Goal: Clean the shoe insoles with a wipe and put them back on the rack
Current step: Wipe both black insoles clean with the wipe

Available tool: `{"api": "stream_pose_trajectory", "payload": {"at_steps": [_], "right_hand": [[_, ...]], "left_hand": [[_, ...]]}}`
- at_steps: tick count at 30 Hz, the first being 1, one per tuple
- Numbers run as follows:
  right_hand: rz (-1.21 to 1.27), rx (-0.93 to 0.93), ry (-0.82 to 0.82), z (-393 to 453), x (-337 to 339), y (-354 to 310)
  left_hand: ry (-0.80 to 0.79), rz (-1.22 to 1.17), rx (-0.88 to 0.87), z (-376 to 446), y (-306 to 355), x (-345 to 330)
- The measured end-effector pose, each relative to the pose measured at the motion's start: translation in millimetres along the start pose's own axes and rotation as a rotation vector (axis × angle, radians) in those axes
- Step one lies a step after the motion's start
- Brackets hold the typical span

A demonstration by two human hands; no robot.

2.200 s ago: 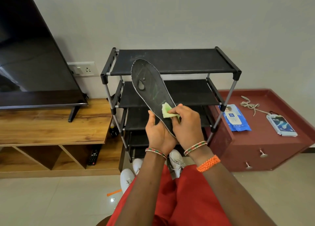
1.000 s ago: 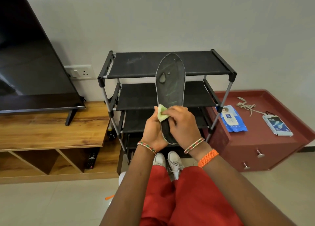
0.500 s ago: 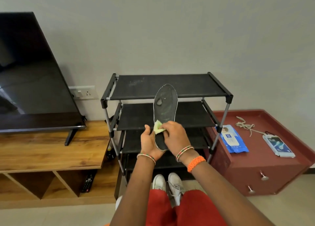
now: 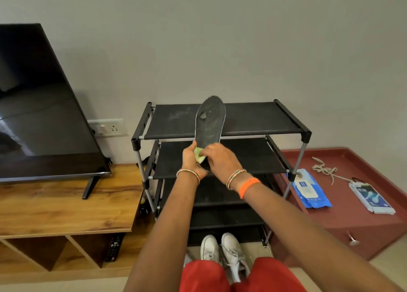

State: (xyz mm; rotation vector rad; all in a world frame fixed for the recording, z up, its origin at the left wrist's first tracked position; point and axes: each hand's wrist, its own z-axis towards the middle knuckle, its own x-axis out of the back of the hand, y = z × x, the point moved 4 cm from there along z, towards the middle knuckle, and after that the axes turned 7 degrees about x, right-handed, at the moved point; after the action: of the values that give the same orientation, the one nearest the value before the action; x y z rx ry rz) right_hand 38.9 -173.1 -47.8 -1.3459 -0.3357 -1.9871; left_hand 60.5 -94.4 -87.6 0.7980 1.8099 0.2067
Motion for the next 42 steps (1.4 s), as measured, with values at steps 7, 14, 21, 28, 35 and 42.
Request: {"api": "stream_pose_trajectory", "payload": {"at_steps": [7,14,21,28,35,42], "right_hand": [[-0.114,0.015,-0.005,50,2,29],[0.038,-0.011,0.098,40,-9,34],[0.283,-0.152,0.103,49,4,45],[0.235,-0.049,0.089,53,11,55],[0.304,-0.118,0.170,82,-6,112],[0.342,-0.118,0.238,79,-6,118]], "left_hand": [[-0.086,-0.079,0.059,6,1,20],[-0.109,-0.068,0.081,6,4,28],[-0.026,0.049,0.022,1,2,22],[-0.054,0.142,-0.031,14,7,1],[0.482,1.156,-0.495,44,64,-7],[0.804,1.929,-0.799,32,85,-41]]}}
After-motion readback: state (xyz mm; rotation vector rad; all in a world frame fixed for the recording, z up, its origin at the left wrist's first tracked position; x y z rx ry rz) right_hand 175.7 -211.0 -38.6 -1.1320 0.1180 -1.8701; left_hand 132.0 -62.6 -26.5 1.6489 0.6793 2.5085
